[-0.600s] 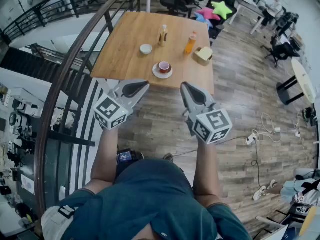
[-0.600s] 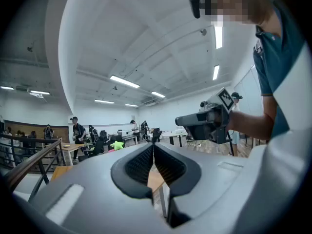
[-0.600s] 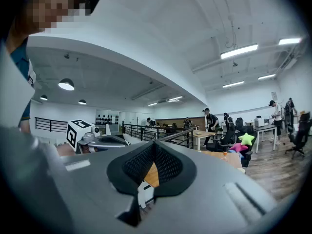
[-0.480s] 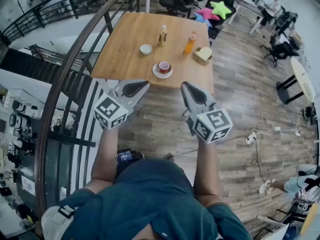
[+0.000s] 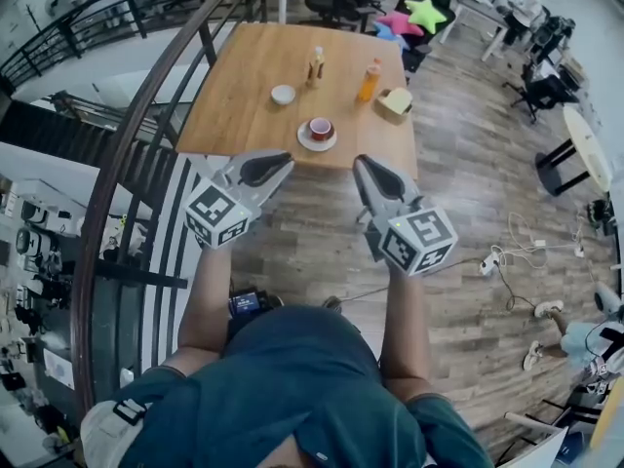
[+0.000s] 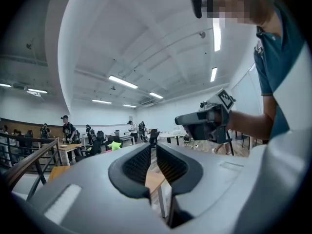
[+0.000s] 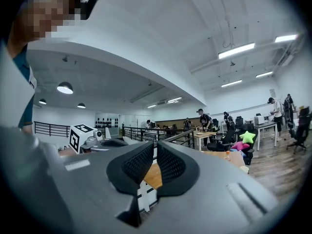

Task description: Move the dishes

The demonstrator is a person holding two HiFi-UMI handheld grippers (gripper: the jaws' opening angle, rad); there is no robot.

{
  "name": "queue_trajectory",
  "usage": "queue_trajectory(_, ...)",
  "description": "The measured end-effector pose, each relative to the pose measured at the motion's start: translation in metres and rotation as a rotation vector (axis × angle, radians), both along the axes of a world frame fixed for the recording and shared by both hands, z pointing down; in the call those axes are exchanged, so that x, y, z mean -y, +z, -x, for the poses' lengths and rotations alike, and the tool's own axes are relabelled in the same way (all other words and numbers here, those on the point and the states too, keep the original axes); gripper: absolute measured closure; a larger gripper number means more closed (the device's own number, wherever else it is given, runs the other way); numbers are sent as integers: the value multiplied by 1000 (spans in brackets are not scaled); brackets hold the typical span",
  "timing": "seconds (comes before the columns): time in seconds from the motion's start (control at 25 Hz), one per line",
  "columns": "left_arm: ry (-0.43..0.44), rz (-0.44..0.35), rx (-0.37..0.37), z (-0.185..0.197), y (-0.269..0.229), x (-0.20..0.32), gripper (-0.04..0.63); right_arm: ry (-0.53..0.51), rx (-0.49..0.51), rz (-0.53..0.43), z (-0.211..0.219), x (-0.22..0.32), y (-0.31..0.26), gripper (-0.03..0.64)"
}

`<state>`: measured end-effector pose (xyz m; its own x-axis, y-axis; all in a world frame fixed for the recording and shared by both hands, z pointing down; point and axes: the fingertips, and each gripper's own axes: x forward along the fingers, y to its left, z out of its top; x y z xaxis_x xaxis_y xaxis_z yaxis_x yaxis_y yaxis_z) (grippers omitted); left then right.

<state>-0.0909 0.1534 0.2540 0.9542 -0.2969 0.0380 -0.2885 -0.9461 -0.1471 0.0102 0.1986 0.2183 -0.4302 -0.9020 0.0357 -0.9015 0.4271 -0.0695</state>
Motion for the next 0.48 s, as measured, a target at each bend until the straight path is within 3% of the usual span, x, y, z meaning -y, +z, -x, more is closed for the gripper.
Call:
queue_trajectory(0.2, 19, 14, 7, 4, 5, 7, 500, 15, 27, 6, 9, 7, 2, 503)
queue_trajectory(0.48, 45, 33, 12, 13, 12, 24, 494, 50, 33, 19, 17, 21, 6, 503)
